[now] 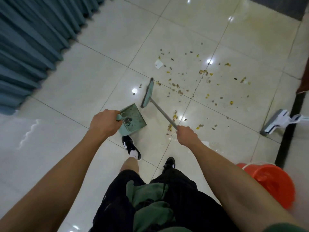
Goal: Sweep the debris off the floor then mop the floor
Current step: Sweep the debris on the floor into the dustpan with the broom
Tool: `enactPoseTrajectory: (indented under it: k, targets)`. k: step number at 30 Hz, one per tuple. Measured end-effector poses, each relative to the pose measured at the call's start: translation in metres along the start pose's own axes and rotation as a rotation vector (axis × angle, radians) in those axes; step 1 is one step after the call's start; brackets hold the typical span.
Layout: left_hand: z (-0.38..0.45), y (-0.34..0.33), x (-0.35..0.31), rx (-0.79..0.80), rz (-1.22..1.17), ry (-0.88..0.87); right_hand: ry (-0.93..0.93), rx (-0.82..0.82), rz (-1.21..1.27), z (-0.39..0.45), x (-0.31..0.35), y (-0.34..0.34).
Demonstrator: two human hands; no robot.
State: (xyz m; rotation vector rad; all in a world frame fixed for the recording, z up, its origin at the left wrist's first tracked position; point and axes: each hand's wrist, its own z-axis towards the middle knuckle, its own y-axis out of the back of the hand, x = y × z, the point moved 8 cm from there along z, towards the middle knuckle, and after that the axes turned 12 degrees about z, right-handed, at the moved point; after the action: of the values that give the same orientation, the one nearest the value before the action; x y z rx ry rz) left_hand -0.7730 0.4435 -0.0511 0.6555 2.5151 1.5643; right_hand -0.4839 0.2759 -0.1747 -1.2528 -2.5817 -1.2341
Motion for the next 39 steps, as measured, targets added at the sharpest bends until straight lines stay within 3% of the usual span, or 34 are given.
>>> enactPoseTrajectory:
  k: [11,15,19,22,25,27,39]
  targets:
    - [0.071,-0.006,0.172,0.042,-0.084,0.078,0.005,0.058,0.148,0.090,0.216,-0.022]
    - [0.087,-0.010,0.202,0.057,-0.087,0.087,-0.107,0.097,0.380,0.106,0.263,-0.027]
    - [0.104,-0.014,0.208,0.060,-0.071,0.072,-0.136,0.117,0.433,0.125,0.286,-0.028]
    - [0.117,-0.011,0.205,0.066,-0.049,0.057,-0.085,0.134,0.350,0.135,0.288,-0.018]
    - [0.133,-0.002,0.197,0.069,-0.034,0.062,-0.015,0.126,0.115,0.146,0.274,-0.006]
    - [0.144,0.006,0.186,0.075,-0.021,0.054,-0.054,0.111,0.028,0.150,0.252,0.003]
    - [0.202,0.069,0.053,0.066,0.113,-0.153,-0.317,0.004,0.048,0.110,0.081,0.072]
